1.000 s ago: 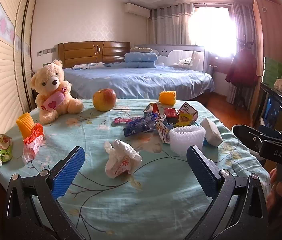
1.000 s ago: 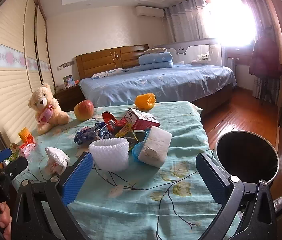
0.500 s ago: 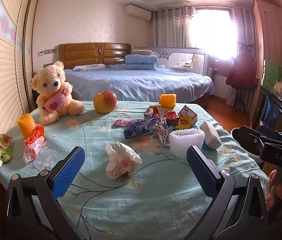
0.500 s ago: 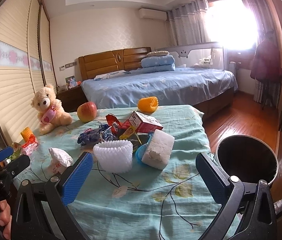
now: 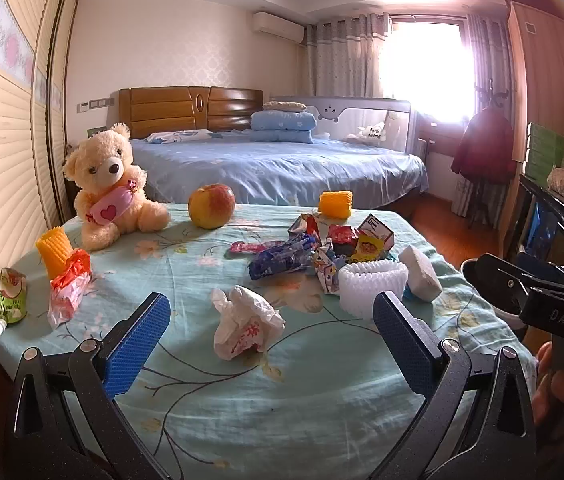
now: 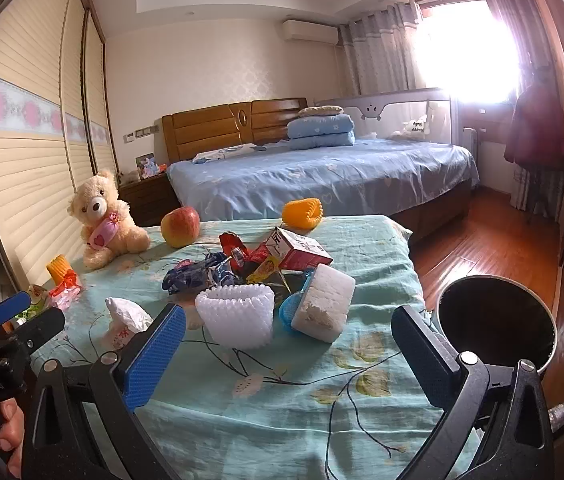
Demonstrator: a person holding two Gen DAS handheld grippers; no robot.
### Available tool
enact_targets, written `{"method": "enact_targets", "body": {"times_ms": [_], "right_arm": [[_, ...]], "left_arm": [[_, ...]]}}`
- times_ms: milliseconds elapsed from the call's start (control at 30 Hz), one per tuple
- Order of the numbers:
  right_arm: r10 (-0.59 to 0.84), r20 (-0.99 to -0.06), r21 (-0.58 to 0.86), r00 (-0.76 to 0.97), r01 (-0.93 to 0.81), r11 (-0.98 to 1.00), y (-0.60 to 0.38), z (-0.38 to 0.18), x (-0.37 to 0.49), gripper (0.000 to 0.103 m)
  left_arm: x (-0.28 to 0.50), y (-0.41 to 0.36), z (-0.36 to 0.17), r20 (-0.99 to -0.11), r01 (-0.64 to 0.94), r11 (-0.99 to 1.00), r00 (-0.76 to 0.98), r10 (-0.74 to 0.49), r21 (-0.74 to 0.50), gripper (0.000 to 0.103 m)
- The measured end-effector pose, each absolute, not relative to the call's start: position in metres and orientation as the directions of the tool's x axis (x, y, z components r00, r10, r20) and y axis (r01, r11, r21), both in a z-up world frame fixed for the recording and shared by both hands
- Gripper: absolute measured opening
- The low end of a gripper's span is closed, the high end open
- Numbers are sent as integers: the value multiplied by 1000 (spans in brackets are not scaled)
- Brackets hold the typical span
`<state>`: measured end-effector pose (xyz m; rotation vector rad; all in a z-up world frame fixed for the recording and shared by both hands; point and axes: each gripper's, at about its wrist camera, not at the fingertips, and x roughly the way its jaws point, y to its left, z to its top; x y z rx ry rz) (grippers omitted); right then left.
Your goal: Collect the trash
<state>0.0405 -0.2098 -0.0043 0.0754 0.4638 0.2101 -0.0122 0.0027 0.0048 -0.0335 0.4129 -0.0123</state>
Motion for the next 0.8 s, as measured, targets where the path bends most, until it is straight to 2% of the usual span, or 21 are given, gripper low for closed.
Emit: {"method": "enact_targets", "body": {"times_ms": [800], "right_arm": [[228, -448, 126, 865, -192, 973, -204, -5, 41, 103]], "left_arm": [[-13, 5, 4, -408, 3, 999, 913, -18, -37, 103]]}}
